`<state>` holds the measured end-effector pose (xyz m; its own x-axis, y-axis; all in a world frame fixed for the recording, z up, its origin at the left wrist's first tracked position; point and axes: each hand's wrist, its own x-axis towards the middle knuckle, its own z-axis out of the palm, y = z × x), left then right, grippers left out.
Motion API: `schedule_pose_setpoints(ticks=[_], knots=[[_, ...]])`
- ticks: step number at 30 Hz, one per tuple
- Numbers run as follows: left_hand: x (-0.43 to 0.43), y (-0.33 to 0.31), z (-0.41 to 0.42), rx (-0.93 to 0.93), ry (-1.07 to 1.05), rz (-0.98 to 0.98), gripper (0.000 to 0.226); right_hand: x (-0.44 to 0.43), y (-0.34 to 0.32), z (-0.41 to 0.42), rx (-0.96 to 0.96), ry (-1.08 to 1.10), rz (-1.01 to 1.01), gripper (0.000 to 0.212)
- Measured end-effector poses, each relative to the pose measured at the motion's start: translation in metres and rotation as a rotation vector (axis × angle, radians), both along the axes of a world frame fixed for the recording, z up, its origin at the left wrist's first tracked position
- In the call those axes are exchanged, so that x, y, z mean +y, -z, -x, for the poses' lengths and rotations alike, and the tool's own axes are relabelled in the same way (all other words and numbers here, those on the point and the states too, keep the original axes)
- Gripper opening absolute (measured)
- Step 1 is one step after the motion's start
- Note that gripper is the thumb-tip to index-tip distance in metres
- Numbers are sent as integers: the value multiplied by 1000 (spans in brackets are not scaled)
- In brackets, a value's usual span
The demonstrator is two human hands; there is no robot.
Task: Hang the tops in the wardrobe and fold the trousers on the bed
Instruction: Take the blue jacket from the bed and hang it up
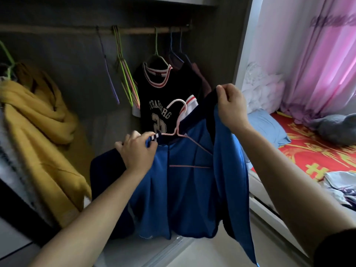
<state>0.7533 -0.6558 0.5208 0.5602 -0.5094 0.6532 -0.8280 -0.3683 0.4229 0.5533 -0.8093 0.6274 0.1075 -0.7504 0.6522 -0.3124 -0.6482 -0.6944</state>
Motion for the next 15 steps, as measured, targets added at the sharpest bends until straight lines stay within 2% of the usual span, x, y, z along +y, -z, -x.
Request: schedule_pose_setpoints(ticks=[2, 3, 5, 6, 10, 12, 15], knots=[[-4, -2, 2, 173, 1, 27, 13, 16, 11, -5, -50, -60, 31, 23], [-6, -5, 2, 299, 18, 75, 10, 22, 23, -9, 42, -81, -11, 26], [-7, -12, 0, 561, 91, 205, 10, 27, 49, -14, 360, -98, -170, 32], [-6, -13, -1, 638, 126, 240, 11, 28, 57, -14, 425, -88, -237, 33], [-3, -18, -5, 784, 221, 241, 19, 31, 59, -10, 208, -78, -294, 31], [-7, -23, -5, 874, 266, 271, 20, 40, 63, -16, 83, -208, -386, 23], [-8, -27, -7, 913, 324, 274, 19, 53, 70, -22, -64, -421, -530, 11]])
